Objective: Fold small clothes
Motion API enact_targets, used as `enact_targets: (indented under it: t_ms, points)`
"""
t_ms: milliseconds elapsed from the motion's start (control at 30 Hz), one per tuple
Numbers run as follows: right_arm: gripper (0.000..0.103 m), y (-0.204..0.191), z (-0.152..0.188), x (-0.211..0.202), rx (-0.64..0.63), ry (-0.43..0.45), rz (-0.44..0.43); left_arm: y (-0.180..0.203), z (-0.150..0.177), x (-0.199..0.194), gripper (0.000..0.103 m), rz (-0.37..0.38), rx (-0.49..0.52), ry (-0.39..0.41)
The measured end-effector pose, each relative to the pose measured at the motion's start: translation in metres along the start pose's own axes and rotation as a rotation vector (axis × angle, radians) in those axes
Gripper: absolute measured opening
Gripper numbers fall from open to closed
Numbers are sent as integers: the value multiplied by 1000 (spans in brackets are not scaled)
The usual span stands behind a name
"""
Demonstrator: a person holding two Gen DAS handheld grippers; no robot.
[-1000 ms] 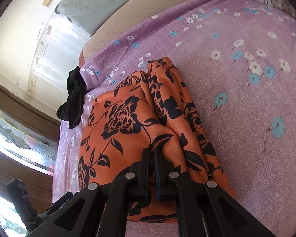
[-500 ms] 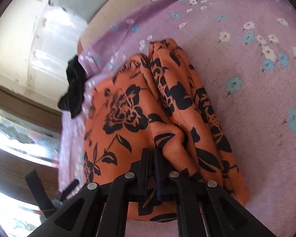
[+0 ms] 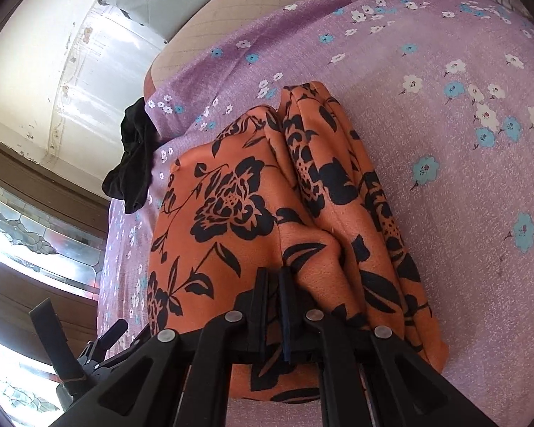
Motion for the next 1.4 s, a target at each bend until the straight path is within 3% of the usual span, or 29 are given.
enact_targets:
  t_ms: [1200,1300,1400]
  points:
    - [8,-1,-1,0,-10,17,18,2,-6,-8,103,26,-2,25]
    - [8,-5,-8,-3,-30,0,34,0,-11,-9,103,66,-26,-1]
    - [10,-18,-37,-21,-91,100,17,-7,-26,-12,103,139,-107,4]
Point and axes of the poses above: each gripper's, at about its wrist camera, not at the fingertips, and x roughly the way its jaws point, y to its right, z to its underside, the point moved 9 cm from there along x, roughly the way its jaws point, and after that the axes turned 12 degrees about -x, right-handed, at the moved point
